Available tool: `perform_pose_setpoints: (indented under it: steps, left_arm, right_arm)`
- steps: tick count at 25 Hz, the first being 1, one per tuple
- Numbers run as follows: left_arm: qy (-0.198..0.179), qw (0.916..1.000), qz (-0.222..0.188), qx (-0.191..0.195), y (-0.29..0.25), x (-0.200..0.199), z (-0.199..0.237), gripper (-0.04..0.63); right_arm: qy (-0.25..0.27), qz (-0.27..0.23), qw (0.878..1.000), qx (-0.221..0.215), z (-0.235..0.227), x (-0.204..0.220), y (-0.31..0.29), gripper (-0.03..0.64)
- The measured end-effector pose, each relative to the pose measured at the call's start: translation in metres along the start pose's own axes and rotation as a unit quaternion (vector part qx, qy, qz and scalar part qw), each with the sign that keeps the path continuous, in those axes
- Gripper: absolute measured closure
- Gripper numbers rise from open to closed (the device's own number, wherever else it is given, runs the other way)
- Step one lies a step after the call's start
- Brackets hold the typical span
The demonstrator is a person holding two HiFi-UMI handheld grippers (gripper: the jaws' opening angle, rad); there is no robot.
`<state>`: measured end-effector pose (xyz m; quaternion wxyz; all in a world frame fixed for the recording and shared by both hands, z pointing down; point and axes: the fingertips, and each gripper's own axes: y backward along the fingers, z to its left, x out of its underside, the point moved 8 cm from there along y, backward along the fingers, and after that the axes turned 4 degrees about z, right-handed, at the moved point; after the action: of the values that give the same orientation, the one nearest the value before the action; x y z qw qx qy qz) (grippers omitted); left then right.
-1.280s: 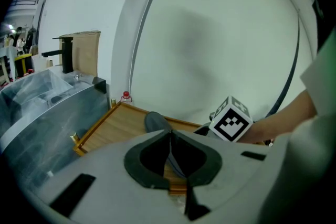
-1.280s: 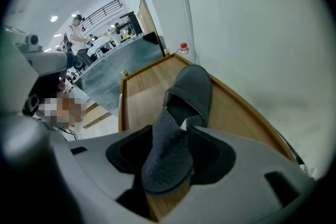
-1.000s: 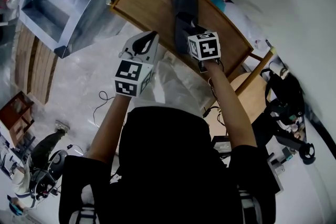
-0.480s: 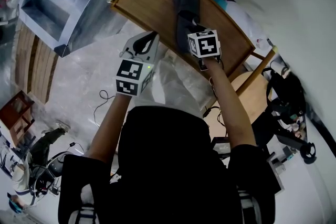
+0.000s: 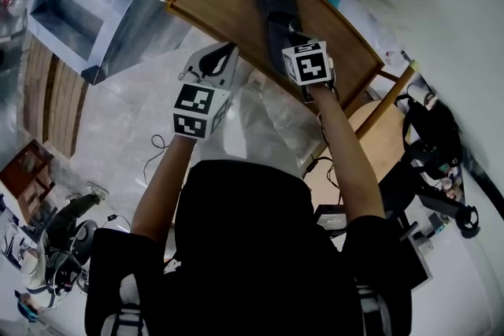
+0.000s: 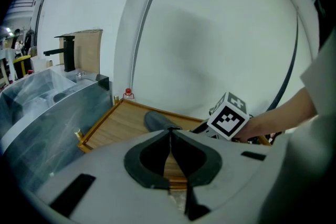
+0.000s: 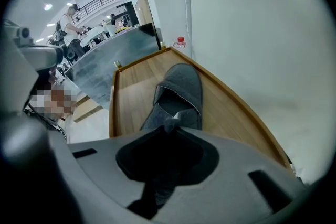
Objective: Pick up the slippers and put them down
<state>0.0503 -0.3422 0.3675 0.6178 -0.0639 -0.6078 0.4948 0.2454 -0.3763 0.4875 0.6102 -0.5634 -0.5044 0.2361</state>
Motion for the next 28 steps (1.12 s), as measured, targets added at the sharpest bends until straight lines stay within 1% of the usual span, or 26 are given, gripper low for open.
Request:
perform_pose_setpoints:
  steps: [9,16,19,22,28]
  left_arm:
    - [-0.017,0.9998,0.004,0.006,0.022,0.011,-0.001,0.583]
    - [-0.033,0.9994,-0.006,0.006,0.053,0.017,0.001,0.583]
    - [-0.040,0.9992,-0.001,0.009,0.069,0.020,0.000,0.583]
    - [-0.052,0.9984,-0.020,0.006,0.083,0.026,0.002,0.583]
    - [-0.070,0.9967,-0.041,0.010,0.114,0.032,0.001,0.583]
  right_arm:
    - [0.012,-0.028,0.999,0.021,0.013,0.005,0.030,0.595]
    - [0.010,-0.056,0.998,0.037,0.036,0.010,0.059,0.595]
    - [0.009,-0.069,0.996,0.049,0.049,0.013,0.073,0.595]
    - [0.002,-0.080,0.995,0.056,0.064,0.018,0.088,0.595]
    - [-0.011,-0.111,0.991,0.071,0.095,0.028,0.120,0.595]
